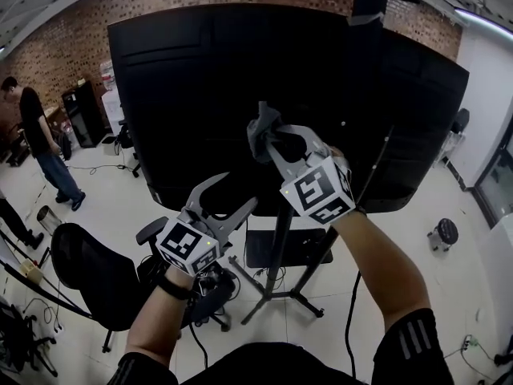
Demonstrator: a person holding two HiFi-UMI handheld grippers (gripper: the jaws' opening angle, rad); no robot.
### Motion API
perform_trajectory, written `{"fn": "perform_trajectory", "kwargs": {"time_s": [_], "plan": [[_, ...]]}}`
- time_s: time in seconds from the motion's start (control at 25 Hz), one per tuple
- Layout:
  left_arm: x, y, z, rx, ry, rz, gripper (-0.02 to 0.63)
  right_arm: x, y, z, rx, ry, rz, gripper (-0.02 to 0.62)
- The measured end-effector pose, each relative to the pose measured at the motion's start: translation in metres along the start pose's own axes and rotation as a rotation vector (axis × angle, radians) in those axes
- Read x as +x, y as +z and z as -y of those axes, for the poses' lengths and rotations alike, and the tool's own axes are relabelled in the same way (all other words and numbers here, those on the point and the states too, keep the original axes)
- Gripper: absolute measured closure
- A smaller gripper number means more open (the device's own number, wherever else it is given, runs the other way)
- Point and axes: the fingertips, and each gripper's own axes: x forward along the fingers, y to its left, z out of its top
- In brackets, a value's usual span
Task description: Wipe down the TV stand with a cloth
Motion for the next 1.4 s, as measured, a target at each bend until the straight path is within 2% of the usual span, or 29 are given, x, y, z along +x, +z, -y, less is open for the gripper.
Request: {"fn": "perform_trajectory", "kwargs": {"time_s": [0.16, 0.32, 0.48, 0.64, 0.84, 1.0, 1.4], "plan": [[0.025, 0.005, 0.019, -0.009, -0.033, 0.007, 0.325, -0.028, -0.030, 0.023, 0.194, 0.021, 0.001, 0.565], [0.041, -0.011, 0.038, -0.026, -0.059, -0.015, 0.325, -0.044, -0.070, 0.037, 0.389, 0.028, -0.009, 0.565], [0.047, -0.025, 0.045, -0.053, -0.053, -0.043, 0.325, -0.044, -0.099, 0.030, 0.553, 0.099, -0.010, 0.563], [0.049, -0.038, 0.052, -0.085, -0.043, -0.070, 0.325, -0.038, -0.124, 0.013, 0.596, 0.145, -0.018, 0.563], [0.048, -0.050, 0.058, -0.086, -0.031, -0.099, 0.325, -0.036, -0.130, 0.012, 0.700, 0.144, 0.054, 0.561], [0.043, -0.062, 0.059, -0.102, -0.016, -0.120, 0.325, -0.037, -0.139, -0.003, 0.666, 0.132, 0.025, 0.563], [0.046, -0.104, 0.062, -0.158, -0.009, -0.176, 0.325, -0.037, -0.186, -0.057, 0.698, 0.153, -0.053, 0.561]]}}
